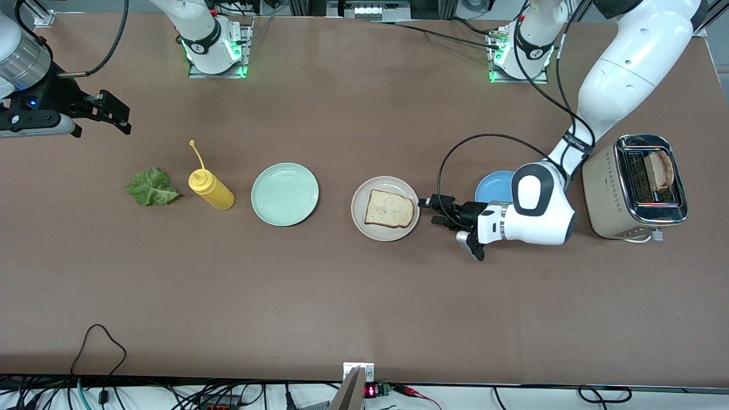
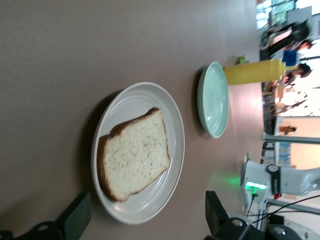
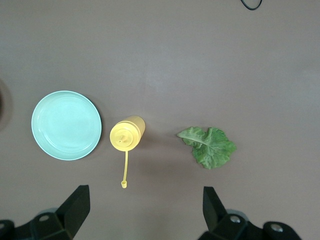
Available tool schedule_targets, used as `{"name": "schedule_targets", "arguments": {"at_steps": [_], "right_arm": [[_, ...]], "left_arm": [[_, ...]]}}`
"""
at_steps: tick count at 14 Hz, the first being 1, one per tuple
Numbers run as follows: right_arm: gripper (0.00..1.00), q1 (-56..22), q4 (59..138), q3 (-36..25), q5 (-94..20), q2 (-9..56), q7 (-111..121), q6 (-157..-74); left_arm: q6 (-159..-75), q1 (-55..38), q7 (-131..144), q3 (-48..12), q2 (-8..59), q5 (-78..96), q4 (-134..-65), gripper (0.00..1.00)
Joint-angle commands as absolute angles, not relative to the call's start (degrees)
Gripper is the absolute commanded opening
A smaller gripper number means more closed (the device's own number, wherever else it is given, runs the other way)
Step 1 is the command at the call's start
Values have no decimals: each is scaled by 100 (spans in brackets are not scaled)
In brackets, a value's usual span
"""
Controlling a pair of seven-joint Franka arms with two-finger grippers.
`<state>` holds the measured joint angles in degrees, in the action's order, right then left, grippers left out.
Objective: Make sandwich in beige plate with both arms
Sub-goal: 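Withdraw the left gripper to the toaster while the right gripper reaches the mustard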
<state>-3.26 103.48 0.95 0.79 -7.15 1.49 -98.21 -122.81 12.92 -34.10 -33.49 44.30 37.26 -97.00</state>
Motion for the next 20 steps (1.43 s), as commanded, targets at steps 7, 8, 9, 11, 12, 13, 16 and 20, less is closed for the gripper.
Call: {"name": "schedule_targets", "arguments": {"at_steps": [7,8,9,11,12,13,16,20], "right_arm": [[100,-290,10783,-1123,-1694,-774,3282,-9835],[100,-290,10862,-1256,-1922,-747,3853,-9844],[100,-273,10968,-1405,-2264,-738,4485,-9852],[100,-211,11205,-1581,-2749,-730,5410,-9853],[100,-124,11302,-1608,-2968,-695,5840,-9844],[100,-27,11398,-1608,-3162,-651,6323,-9844],[100,263,11741,-1608,-4084,-449,8001,-9791],[100,562,11953,-1608,-5148,191,10375,-9564]], "left_arm": [[-10488,1309,-1313,-3278,3797,215,-9019,100],[-10198,1292,-1101,-3270,3753,-94,-8870,100],[-9908,1266,-1020,-3278,3736,-497,-8729,100],[-9328,1239,-731,-3348,3692,-1210,-8448,100],[-9055,1222,-495,-3366,3604,-1456,-8359,100],[-8844,1213,-318,-3366,3473,-1676,-8315,100],[-8587,1274,-141,-3323,2867,-1881,-8297,100],[-8192,1214,-132,-3026,2410,-1767,-7718,100]]}}
